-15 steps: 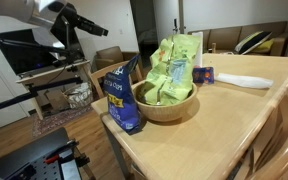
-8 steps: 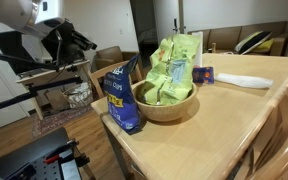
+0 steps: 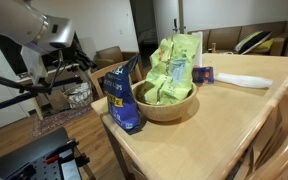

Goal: Move the blue packet of chips to the right

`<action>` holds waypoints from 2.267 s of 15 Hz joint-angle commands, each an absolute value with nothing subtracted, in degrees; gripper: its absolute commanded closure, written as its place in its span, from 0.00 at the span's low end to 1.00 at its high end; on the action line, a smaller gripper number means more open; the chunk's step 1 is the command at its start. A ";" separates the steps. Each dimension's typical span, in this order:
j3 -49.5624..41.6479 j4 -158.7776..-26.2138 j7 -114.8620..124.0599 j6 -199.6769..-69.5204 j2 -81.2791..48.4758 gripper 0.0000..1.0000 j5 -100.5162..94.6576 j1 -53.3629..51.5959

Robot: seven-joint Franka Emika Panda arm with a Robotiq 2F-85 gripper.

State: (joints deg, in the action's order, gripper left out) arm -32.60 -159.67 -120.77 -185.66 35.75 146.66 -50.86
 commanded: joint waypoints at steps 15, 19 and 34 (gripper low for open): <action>-39.68 -158.03 -126.32 -185.10 27.68 1.00 144.79 -53.57; -40.12 -157.46 -126.10 -183.36 25.45 1.00 143.71 -54.01; -28.85 -153.67 -139.86 -167.14 13.74 1.00 150.81 -37.38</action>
